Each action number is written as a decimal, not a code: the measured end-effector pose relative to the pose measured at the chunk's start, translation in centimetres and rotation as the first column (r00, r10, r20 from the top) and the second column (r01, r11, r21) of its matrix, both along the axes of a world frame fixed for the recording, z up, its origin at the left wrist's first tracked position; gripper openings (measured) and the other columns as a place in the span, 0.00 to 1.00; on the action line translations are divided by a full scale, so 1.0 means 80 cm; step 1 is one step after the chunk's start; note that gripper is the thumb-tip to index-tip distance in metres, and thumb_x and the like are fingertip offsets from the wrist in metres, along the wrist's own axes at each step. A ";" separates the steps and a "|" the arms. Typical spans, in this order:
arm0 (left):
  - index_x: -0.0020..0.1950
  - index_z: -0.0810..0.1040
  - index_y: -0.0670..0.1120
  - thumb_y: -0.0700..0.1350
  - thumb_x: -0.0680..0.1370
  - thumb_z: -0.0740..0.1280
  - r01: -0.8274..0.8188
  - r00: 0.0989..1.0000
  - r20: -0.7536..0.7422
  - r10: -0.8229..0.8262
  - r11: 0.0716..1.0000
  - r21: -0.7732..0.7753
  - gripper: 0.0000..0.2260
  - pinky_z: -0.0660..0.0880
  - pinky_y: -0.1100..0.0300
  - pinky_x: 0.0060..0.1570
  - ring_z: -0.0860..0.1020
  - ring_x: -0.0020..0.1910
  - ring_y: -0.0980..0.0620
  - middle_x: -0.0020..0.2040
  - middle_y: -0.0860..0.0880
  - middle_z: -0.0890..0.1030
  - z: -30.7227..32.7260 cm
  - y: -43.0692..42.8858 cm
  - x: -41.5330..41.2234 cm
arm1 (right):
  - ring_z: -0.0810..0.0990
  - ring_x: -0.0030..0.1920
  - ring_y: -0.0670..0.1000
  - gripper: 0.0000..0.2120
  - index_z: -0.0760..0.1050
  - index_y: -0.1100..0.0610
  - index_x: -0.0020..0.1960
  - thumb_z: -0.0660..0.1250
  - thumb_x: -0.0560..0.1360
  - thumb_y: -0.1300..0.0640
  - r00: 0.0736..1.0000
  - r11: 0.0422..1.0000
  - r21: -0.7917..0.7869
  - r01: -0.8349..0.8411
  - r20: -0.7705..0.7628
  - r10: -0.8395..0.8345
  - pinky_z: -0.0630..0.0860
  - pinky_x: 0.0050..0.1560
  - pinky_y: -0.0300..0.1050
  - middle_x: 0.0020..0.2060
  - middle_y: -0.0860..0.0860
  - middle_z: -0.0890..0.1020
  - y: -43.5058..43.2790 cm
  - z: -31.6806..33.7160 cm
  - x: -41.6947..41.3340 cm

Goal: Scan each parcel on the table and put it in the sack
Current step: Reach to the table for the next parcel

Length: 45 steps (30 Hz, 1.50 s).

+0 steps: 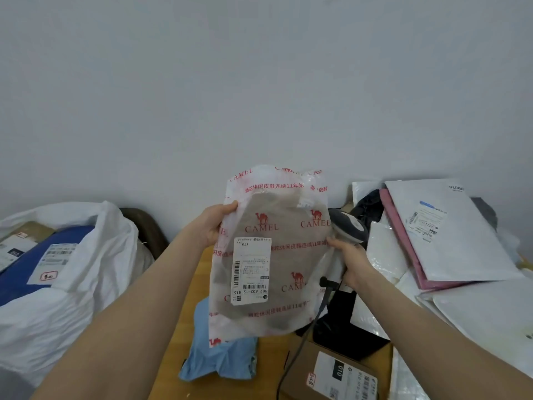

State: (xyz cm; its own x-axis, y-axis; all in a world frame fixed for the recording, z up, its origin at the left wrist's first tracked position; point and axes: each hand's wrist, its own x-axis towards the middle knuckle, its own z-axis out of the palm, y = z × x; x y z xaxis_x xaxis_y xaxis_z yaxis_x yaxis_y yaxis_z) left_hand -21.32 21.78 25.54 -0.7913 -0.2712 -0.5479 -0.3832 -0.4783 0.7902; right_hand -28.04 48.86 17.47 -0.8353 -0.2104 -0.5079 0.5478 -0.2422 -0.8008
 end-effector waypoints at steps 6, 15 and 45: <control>0.60 0.74 0.37 0.46 0.81 0.63 -0.153 0.988 -0.021 0.152 0.958 -0.243 0.14 0.79 0.49 0.45 0.81 0.43 0.45 0.54 0.39 0.81 -0.020 -0.007 -0.011 | 0.83 0.50 0.61 0.18 0.77 0.63 0.59 0.74 0.70 0.65 0.997 1.000 0.004 -0.012 0.078 0.012 0.79 0.54 0.62 0.51 0.61 0.84 -0.014 -0.007 0.000; 0.62 0.76 0.45 0.55 0.75 0.70 0.229 0.967 0.200 -0.159 0.887 -0.401 0.20 0.80 0.48 0.51 0.82 0.52 0.45 0.53 0.46 0.84 -0.128 -0.002 0.066 | 0.82 0.49 0.61 0.14 0.76 0.63 0.56 0.72 0.71 0.66 0.972 0.986 0.036 0.163 0.167 -0.167 0.78 0.54 0.64 0.51 0.60 0.83 0.000 -0.008 -0.019; 0.38 0.76 0.43 0.50 0.73 0.73 0.157 0.937 0.343 0.067 0.796 -0.585 0.12 0.76 0.54 0.35 0.75 0.32 0.46 0.33 0.45 0.76 -0.238 0.045 0.040 | 0.81 0.54 0.60 0.14 0.77 0.60 0.58 0.73 0.72 0.62 0.950 0.940 0.185 -0.286 0.179 0.254 0.79 0.54 0.57 0.52 0.59 0.83 -0.027 -0.085 0.071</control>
